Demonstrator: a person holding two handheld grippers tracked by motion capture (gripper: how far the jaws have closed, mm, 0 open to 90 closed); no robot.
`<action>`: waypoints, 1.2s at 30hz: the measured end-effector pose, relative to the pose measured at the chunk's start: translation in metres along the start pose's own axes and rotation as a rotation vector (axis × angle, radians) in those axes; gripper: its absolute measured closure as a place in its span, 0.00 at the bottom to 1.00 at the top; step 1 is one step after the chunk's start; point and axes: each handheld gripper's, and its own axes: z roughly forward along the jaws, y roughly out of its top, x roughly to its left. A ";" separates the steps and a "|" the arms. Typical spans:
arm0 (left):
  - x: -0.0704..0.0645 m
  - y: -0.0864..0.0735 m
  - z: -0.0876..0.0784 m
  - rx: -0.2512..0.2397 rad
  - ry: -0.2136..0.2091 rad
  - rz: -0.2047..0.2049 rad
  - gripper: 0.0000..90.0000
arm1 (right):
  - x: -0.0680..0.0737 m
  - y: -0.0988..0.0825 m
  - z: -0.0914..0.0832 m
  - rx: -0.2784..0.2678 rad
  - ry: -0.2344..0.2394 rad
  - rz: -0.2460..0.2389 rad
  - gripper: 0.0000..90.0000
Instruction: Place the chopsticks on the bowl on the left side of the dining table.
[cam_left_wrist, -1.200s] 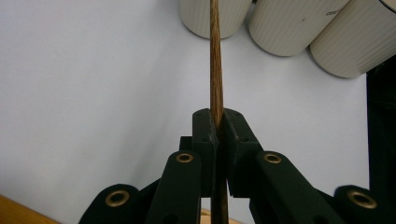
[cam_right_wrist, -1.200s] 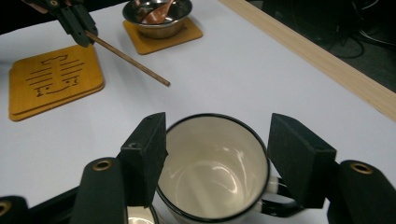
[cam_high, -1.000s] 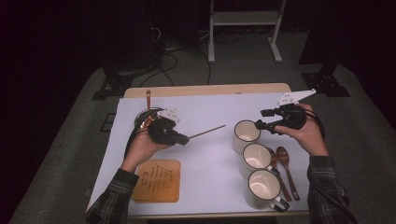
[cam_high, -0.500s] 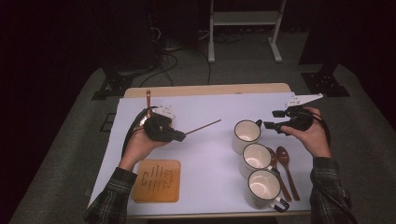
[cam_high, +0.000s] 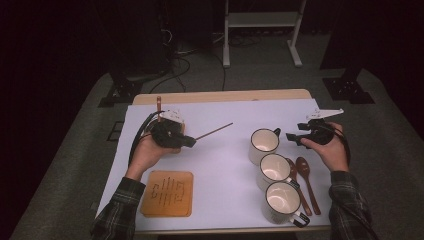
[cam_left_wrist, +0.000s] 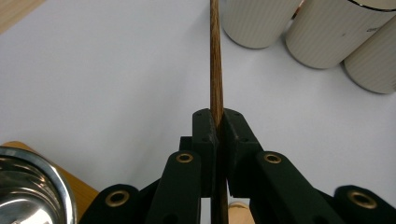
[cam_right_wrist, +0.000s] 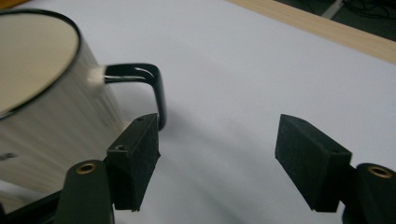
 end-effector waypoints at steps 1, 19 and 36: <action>0.001 0.000 -0.001 -0.002 0.000 -0.002 0.93 | 0.000 -0.001 0.002 0.001 -0.006 0.006 0.32; 0.025 -0.002 -0.004 -0.013 0.042 -0.025 0.93 | -0.004 -0.026 0.038 0.026 -0.047 0.062 0.28; 0.059 -0.011 -0.011 -0.024 0.082 -0.066 0.93 | -0.005 -0.033 0.045 0.051 -0.094 0.065 0.28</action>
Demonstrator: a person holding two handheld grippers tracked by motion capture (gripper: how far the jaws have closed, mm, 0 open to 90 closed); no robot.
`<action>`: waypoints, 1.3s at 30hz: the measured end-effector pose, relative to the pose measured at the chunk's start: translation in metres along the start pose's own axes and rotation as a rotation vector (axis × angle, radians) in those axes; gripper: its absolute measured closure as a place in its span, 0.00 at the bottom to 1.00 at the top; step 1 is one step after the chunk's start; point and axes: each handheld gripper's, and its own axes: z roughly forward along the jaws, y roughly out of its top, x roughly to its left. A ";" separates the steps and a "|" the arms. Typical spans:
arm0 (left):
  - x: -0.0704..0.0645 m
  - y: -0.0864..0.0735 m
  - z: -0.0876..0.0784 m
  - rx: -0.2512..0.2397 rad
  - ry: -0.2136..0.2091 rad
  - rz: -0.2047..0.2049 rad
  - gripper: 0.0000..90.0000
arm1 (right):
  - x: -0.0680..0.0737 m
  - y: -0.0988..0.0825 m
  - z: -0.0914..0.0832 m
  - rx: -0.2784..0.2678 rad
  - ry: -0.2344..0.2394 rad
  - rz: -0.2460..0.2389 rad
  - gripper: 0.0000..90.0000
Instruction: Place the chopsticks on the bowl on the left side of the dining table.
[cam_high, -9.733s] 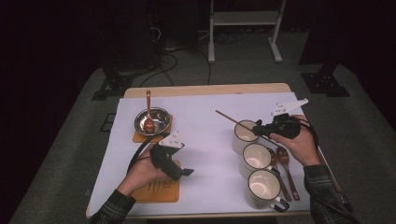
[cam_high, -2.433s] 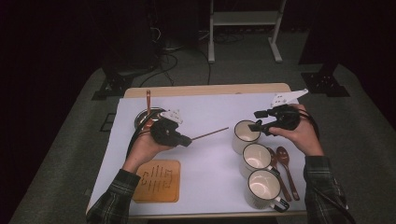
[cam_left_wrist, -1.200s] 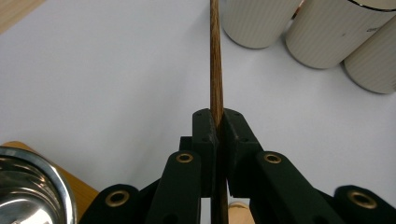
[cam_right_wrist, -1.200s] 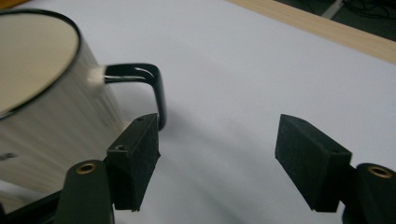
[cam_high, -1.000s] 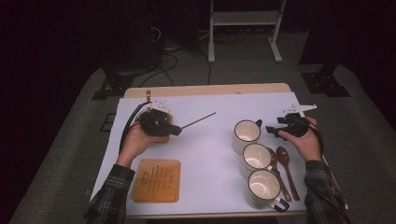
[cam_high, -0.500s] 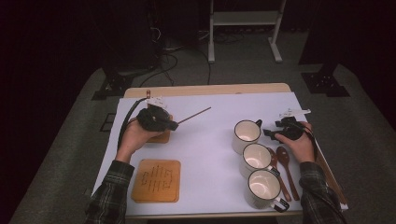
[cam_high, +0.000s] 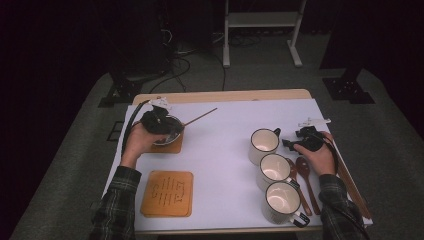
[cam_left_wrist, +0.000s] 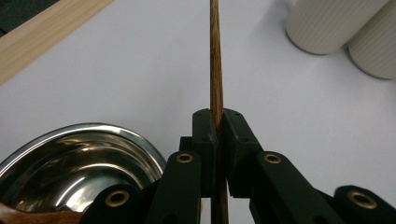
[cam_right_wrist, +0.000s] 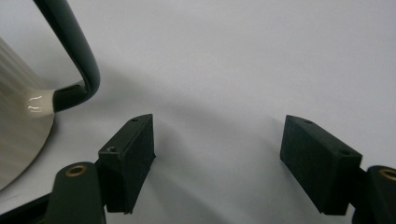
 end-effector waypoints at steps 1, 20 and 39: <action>0.002 -0.001 0.000 -0.001 0.001 -0.003 0.93 | 0.000 0.000 0.001 0.004 0.000 -0.004 0.27; 0.047 -0.012 -0.004 0.031 0.038 -0.039 0.93 | 0.000 -0.001 0.002 0.005 0.002 0.003 0.27; 0.084 -0.037 0.011 0.067 0.057 -0.103 0.93 | -0.001 -0.001 0.002 0.005 0.005 0.010 0.27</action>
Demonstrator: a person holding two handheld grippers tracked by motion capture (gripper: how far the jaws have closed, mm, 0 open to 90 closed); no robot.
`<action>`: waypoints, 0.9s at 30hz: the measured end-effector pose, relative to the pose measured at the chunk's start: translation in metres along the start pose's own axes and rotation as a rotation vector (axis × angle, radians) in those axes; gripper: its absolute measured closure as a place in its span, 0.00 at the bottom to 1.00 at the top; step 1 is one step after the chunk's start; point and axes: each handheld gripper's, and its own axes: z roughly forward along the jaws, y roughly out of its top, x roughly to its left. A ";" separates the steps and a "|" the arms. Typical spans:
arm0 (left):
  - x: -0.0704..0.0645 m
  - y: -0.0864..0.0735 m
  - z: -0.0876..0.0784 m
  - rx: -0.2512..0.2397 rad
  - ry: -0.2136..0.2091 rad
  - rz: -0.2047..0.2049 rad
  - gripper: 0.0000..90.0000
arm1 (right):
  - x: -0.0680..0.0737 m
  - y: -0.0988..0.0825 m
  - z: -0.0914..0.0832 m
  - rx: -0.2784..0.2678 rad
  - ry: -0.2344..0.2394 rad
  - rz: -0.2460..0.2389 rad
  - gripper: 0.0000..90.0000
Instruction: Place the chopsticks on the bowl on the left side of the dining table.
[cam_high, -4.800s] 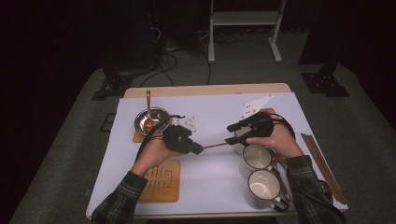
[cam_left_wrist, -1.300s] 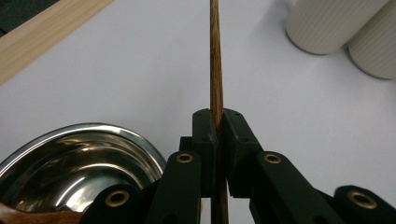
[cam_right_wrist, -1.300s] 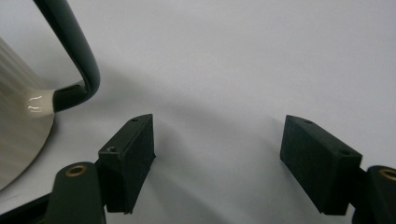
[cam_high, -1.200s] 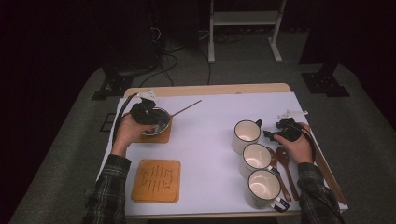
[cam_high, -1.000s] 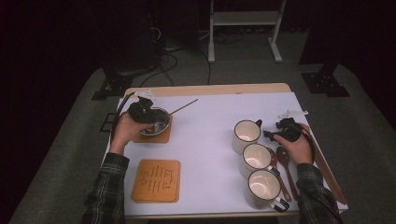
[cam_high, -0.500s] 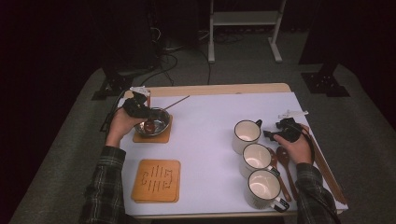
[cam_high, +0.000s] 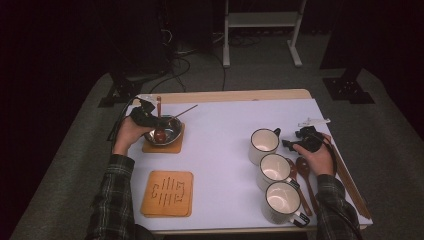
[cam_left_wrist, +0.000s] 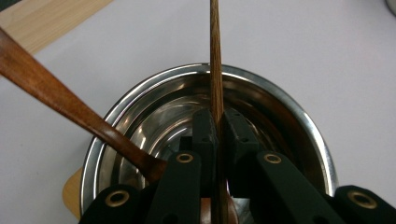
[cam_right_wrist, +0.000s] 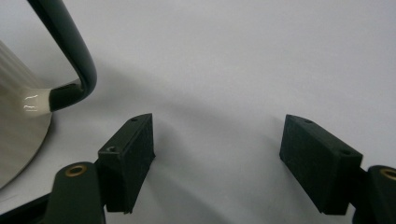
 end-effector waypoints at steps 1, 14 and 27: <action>0.002 -0.001 0.000 0.006 0.000 0.000 0.93 | 0.000 0.000 0.000 0.000 0.000 0.000 0.27; 0.011 -0.011 0.005 0.023 -0.004 -0.028 0.93 | 0.000 0.000 0.000 0.000 0.000 0.001 0.27; 0.015 -0.015 0.002 0.014 -0.003 -0.042 0.88 | 0.000 0.000 0.000 -0.001 0.001 0.001 0.27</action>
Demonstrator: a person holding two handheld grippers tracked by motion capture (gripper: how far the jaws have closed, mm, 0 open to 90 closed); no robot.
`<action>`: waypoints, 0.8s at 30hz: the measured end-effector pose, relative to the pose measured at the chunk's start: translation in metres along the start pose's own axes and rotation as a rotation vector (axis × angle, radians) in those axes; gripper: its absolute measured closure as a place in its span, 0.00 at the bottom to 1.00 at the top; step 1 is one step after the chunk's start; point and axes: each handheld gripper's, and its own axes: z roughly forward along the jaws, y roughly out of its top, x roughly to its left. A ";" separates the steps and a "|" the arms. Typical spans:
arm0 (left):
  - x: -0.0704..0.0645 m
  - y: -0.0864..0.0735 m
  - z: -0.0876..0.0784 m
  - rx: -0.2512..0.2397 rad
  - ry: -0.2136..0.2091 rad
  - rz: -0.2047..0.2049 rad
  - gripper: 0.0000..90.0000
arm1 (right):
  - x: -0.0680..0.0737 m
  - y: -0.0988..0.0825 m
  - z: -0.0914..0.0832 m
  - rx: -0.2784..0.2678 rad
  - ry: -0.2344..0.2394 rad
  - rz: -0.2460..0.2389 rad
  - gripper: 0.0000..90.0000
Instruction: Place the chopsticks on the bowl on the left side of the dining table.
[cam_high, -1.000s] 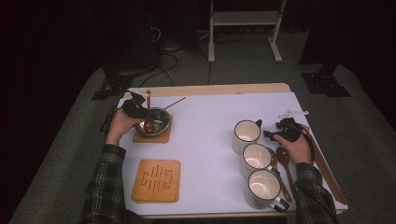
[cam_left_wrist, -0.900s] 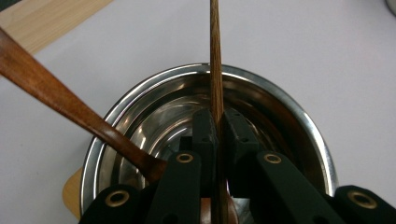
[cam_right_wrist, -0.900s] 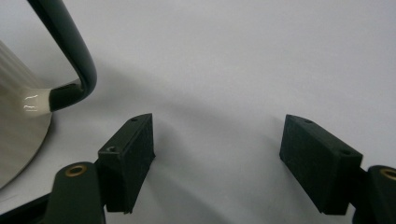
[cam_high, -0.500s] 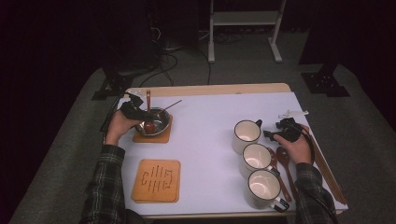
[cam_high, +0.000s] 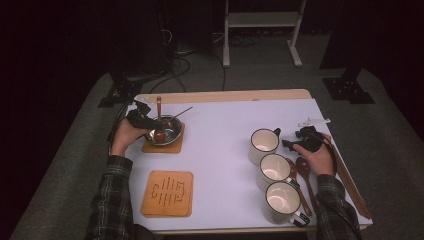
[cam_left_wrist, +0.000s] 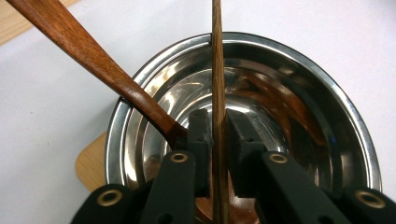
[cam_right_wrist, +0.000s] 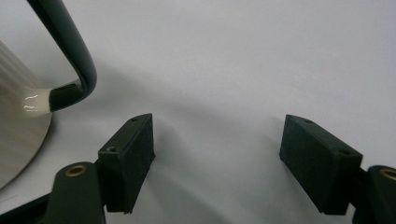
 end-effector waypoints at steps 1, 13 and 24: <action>0.000 0.000 0.000 -0.003 0.001 -0.003 0.87 | 0.000 0.000 0.000 0.000 0.000 0.000 0.27; -0.006 0.005 -0.011 -0.043 0.022 0.001 0.70 | 0.000 0.000 0.000 0.000 -0.001 -0.001 0.27; -0.025 0.014 -0.021 -0.075 0.027 -0.003 0.36 | 0.000 0.000 0.000 0.002 -0.003 -0.004 0.27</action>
